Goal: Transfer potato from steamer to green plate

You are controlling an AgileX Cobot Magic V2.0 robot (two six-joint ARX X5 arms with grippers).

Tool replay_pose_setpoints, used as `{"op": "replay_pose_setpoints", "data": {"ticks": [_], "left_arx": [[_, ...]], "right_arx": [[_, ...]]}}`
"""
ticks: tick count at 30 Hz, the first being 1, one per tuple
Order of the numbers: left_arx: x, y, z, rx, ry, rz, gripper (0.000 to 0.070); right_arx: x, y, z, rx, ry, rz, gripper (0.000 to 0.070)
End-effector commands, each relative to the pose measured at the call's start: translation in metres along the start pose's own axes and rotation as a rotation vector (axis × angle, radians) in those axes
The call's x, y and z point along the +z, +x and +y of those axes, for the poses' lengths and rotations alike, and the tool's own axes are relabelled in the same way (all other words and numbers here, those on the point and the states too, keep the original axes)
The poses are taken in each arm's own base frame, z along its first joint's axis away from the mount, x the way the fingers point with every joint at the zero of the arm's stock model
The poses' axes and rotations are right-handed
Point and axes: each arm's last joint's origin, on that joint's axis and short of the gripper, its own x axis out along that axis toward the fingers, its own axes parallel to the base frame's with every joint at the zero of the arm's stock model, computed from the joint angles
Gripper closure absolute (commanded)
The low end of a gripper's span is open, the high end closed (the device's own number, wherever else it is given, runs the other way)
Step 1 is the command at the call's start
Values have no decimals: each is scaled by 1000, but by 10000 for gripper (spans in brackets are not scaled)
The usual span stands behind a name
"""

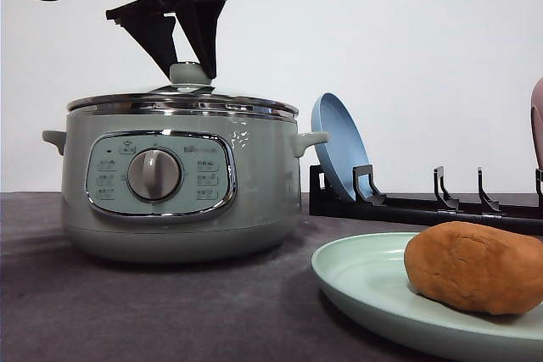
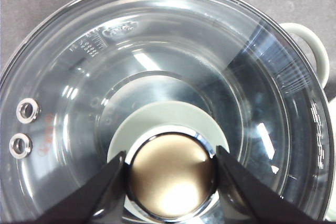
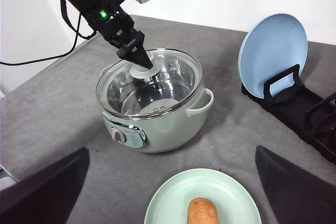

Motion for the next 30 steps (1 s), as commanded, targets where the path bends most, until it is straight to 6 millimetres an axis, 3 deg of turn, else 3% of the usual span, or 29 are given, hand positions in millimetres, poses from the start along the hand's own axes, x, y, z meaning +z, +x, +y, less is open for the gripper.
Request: {"op": "replay_pose_setpoints", "data": {"ticks": [1,20,30], "left_arx": [[10,11,-3,-3,72,-36,700],[10,0,-4,1,86,-71,700],[10,-4,-14,-9,118,-86,700]], "right_arx": [[4,-2,1,7,10,-17,59],[4,-2,1,7,14,-17,59],[4,-2,1,7,17,-17,59]]}}
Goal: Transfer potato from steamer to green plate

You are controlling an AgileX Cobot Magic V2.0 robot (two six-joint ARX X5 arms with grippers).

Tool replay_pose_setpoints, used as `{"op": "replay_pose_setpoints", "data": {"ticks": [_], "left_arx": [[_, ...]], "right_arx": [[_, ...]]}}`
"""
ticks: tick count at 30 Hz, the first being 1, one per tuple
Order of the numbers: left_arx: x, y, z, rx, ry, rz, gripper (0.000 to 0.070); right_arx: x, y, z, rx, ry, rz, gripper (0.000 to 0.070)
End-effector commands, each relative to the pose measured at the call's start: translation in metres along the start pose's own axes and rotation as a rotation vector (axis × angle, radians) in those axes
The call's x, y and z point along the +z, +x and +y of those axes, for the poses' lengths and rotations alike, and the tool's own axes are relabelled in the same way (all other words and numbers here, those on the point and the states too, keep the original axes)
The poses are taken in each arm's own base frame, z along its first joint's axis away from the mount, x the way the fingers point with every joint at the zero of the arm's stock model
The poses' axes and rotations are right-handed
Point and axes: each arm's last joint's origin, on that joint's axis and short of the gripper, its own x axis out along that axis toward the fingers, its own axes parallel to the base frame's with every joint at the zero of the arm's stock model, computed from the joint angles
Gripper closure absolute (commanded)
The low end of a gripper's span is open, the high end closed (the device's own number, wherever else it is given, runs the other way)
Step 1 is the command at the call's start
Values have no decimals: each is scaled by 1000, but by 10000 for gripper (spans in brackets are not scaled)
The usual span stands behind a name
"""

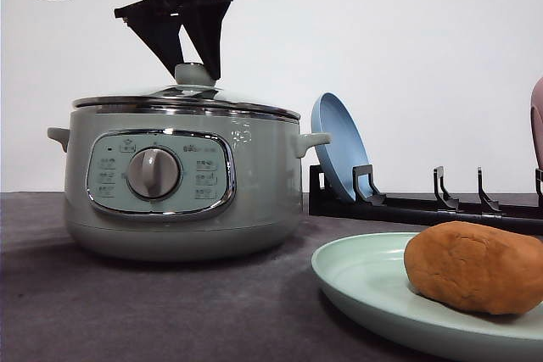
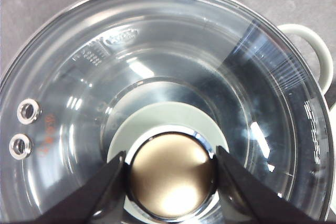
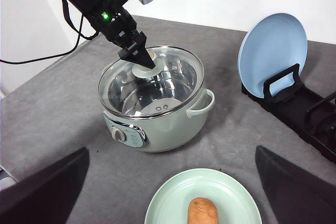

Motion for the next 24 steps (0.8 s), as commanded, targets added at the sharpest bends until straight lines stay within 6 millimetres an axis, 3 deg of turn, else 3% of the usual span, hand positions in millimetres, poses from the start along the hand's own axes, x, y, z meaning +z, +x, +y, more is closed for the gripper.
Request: {"op": "replay_pose_setpoints", "data": {"ticks": [1,14,16,18,24], "left_arx": [[8,-4,-7,-22,48,-63,700],[-1,-5,-7,-31,32,32,699],[-2,-5,-7,-32,21,41,665],[-2,-5,-7,-30,7,39,574],[-2,-16,-2,-21,-32,0,150]], "right_arx": [[4,-2,1,7,14,-17,59],[4,-2,1,8,29,-17,59],[4,-2,1,8,30,-17,59],[4,-2,1,8,31,-17,59],[4,-2,1,7,32,-17,59]]}}
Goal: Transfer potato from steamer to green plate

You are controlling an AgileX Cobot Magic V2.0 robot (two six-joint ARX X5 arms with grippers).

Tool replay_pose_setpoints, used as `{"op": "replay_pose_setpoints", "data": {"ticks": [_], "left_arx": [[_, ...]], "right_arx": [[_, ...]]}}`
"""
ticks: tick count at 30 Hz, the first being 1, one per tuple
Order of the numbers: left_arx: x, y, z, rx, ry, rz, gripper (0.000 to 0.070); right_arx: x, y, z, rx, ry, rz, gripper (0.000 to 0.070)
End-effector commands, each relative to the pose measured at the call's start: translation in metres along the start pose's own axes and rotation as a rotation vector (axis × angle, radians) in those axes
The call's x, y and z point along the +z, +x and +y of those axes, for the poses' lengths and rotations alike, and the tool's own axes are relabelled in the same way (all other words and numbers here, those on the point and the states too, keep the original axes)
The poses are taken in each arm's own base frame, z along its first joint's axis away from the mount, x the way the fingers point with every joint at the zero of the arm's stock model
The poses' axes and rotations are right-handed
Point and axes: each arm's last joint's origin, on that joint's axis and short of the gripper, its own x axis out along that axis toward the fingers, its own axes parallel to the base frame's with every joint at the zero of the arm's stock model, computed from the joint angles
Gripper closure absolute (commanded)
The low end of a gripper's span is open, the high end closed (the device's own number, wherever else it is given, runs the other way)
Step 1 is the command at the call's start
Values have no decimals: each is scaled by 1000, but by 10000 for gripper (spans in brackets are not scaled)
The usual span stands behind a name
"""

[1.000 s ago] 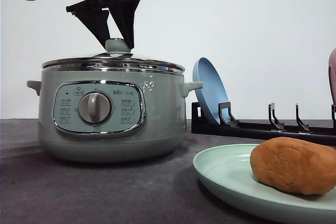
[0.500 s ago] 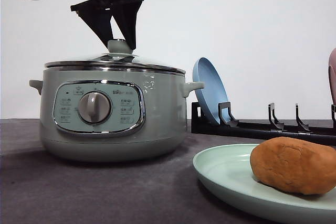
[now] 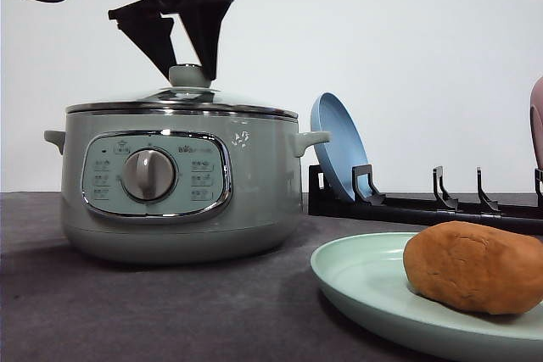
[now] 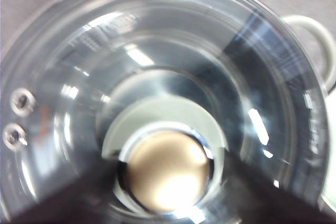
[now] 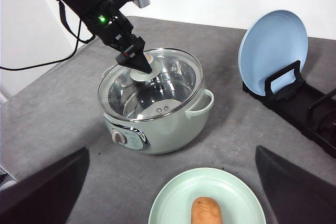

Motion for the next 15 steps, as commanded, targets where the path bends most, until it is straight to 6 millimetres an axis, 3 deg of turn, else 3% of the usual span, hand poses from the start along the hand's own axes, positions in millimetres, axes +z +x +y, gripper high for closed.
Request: {"op": "replay_pose_setpoints", "data": {"ticks": [1,4,10,15], "left_arx": [[2,-18,-2,-6,-3,-61,97],[-1,-35,2,2,-30,-106,9],[-19,-86,5,15,-71,-205,0],[-46,-140,-2,15,-95,-313,0]], "right_arx": [[4,-2,1,8,7,-16,59],[4,-2,1,8,6,-16,59],[4,-2,1,8,7,-16,59],[4,-2,1,8,6,-16,59]]}}
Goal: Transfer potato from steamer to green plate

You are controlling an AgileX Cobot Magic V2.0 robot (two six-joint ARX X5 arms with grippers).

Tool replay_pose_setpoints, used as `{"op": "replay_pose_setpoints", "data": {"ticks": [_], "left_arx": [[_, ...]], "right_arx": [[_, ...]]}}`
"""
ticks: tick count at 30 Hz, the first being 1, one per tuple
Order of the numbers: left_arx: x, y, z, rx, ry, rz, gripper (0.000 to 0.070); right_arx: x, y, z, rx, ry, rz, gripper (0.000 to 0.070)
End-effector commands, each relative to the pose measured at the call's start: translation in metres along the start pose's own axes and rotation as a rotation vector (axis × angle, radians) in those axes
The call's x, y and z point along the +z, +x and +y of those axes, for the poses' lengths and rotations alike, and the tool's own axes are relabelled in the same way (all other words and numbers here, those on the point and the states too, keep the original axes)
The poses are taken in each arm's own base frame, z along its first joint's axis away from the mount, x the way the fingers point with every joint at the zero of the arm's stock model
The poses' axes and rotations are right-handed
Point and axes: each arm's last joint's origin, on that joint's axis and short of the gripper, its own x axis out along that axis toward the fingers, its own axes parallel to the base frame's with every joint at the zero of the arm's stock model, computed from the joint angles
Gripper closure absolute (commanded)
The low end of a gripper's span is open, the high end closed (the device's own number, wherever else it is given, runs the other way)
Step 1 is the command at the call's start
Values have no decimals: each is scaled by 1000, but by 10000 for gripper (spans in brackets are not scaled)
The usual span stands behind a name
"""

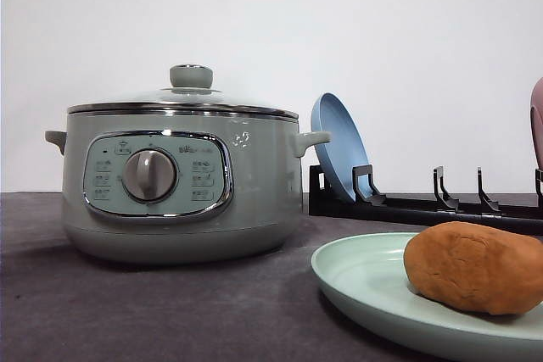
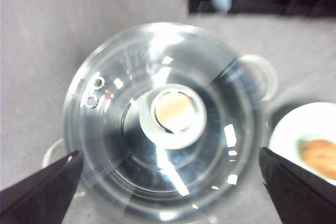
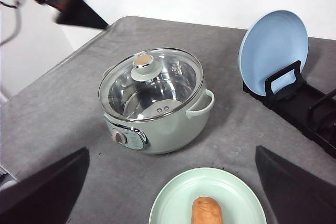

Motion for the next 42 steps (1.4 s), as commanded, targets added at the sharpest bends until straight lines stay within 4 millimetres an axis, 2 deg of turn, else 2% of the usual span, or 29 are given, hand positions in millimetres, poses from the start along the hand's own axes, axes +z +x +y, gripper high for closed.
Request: {"op": "replay_pose_setpoints", "data": {"ticks": [1,6,10,14,19,24,28,39,40,41,42], "left_arx": [[-1,-22,-3,-6,-21,-57,0],[-23,-67,-6,-14,-2,-139,0],[-53,-86,-8,-50,41,-214,0],[-93,-89,-10,-117,61,-295,0],[-149,-81,-11,-174,82,-397,0],[-189,-73,-10,-188,39,-465,0],[-202,-74,-10,-188,41,-476,0],[-202,-76,-10,-189,40,-490,0],[-202,-76,-10,-189,40,-490,27],[-202,-76,-10,-189,40,-489,123],[-202,-76,-10,-189,40,-488,288]], "right_arx": [[4,-2,1,7,5,-16,59],[4,-2,1,7,1,-16,59],[3,-2,1,6,-2,-12,59],[2,-2,1,2,-24,3,59],[0,-2,1,-1,-34,19,59],[0,-2,0,-1,-34,22,59],[0,-2,0,-1,-36,22,59],[-1,-2,0,-5,-44,36,59],[-1,-2,0,-5,-44,36,59],[-1,-2,0,-4,-44,36,66],[-1,-2,0,-4,-43,38,133]]}}
